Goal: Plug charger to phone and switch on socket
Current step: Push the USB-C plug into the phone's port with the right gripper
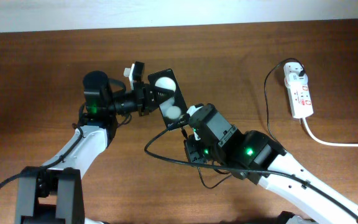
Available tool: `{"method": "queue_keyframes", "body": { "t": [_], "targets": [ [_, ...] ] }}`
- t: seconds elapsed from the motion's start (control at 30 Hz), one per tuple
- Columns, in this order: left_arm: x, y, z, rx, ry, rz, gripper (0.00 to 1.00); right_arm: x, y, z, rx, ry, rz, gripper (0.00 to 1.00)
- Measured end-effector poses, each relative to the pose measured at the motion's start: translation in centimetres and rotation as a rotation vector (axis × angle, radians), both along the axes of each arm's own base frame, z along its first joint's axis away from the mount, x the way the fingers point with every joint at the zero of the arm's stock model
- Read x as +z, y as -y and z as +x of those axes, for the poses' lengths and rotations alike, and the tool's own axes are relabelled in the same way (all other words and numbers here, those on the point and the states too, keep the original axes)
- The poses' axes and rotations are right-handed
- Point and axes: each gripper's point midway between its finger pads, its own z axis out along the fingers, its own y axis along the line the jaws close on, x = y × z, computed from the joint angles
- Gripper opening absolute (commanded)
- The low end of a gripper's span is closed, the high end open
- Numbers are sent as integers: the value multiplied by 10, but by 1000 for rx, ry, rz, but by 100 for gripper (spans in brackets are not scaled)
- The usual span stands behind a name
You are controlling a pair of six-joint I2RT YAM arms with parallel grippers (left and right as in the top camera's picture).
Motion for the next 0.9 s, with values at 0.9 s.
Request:
{"method": "queue_keyframes", "body": {
  "t": [0.9],
  "targets": [
    [0, 0, 0, 1, -45, -9, 0, 0, 0, 0, 0, 0, 0, 4]
  ]
}}
